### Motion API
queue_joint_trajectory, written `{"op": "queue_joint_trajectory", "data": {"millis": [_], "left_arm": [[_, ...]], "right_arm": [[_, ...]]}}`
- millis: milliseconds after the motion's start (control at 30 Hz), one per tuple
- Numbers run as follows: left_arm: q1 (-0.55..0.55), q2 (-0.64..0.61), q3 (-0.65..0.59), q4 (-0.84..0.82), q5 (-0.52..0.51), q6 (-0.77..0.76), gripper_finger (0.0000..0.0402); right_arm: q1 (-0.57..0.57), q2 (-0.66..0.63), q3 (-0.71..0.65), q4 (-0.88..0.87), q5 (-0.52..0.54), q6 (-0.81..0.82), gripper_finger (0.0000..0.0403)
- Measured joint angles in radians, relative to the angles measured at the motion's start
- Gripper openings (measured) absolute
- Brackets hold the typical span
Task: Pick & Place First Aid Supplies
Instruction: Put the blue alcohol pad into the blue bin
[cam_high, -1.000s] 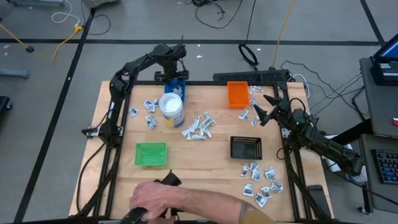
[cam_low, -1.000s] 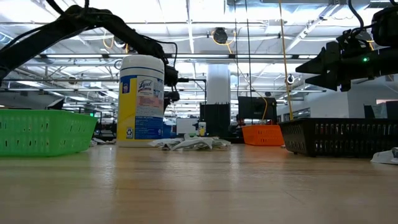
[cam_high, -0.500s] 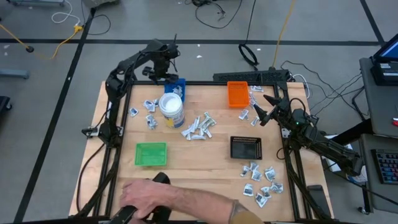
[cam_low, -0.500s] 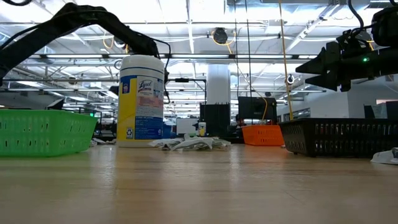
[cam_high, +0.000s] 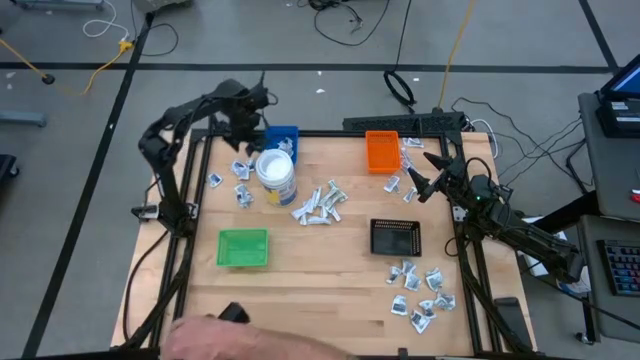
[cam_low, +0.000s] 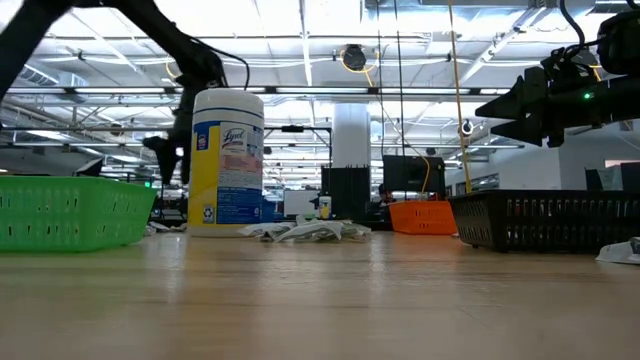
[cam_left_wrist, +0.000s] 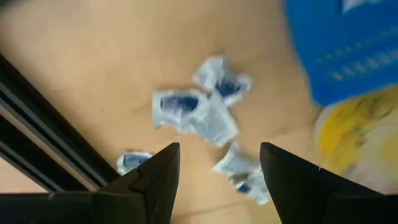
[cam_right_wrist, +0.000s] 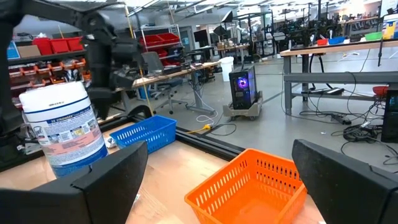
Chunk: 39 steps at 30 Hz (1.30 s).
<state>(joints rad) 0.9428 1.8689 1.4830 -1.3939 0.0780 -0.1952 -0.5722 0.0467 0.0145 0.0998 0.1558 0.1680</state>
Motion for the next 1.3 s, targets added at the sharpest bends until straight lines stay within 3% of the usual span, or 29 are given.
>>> {"op": "queue_joint_trajectory", "data": {"millis": [267,567,900,1300], "left_arm": [[0.001,-0.195,-0.311,0.150,-0.014,0.039,0.0228],[0.016,-0.378,-0.548,0.290,-0.016,-0.039,0.0228],[0.053,-0.462,-0.641,0.324,-0.024,-0.224,0.0228],[0.124,-0.461,-0.684,0.353,-0.032,-0.395,0.0228]], "right_arm": [[0.000,0.000,0.000,0.000,0.000,0.000,0.0393],[0.000,0.000,0.000,0.000,0.000,0.000,0.0393],[0.000,0.000,0.000,0.000,0.000,0.000,0.0393],[0.000,0.000,0.000,0.000,0.000,0.000,0.0393]]}}
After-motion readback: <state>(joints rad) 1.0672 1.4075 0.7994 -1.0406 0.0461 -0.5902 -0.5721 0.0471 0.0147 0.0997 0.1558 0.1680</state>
